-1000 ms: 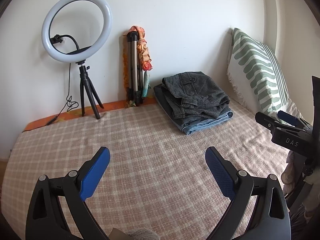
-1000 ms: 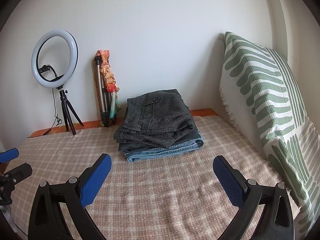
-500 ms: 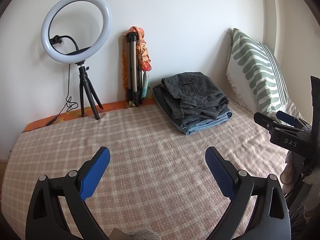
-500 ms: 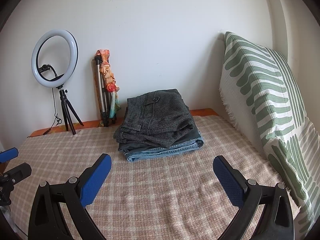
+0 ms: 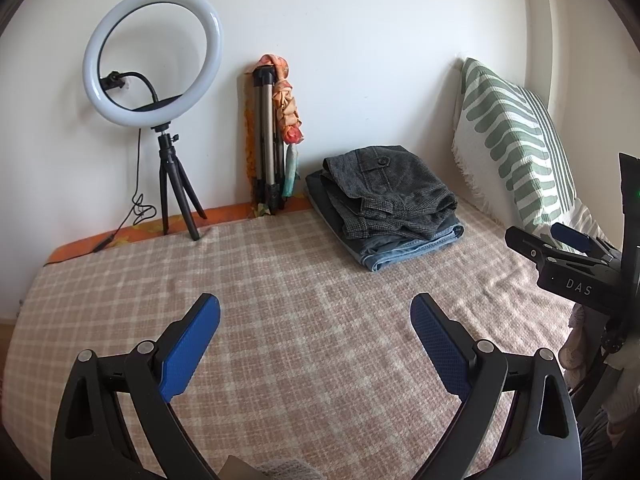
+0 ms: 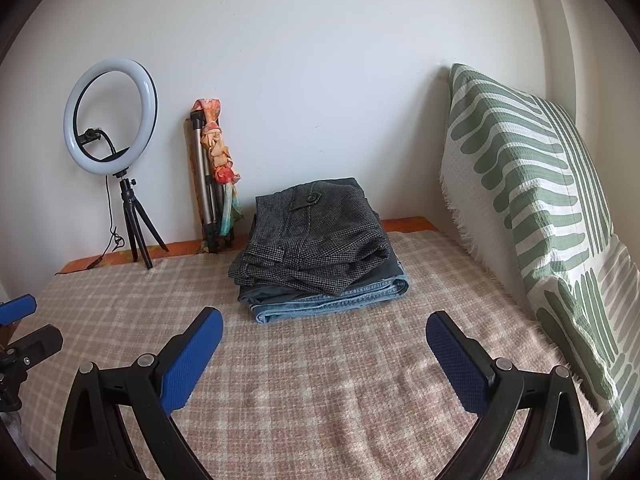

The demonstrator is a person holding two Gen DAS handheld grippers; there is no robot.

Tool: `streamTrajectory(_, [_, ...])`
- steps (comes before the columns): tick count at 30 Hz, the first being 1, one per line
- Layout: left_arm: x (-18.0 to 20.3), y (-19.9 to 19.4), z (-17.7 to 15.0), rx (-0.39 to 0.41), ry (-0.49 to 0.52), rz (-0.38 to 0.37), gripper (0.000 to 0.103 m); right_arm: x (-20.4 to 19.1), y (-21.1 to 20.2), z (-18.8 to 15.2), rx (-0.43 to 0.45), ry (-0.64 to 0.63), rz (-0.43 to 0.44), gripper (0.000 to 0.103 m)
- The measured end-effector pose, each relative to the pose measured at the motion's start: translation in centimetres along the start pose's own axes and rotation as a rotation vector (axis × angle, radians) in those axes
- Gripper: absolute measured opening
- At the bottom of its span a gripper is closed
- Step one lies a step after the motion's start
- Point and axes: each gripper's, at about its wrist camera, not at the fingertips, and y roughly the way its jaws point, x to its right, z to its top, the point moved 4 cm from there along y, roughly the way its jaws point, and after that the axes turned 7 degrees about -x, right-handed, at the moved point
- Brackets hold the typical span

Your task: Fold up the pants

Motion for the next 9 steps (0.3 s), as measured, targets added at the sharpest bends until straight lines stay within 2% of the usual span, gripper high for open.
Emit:
streamTrajectory(6, [0.13,-0.48,0.10,0.037,0.020,0.011,0.096,0.13,0.24,-0.07,-0.006,-0.009,0.001,0.103])
streamTrajectory(9, [-0.15,-0.28,0.19,0.026,0.012,0.000,0.096,0.36,0.57,0.00,-0.017,0.001,0.012,0.103])
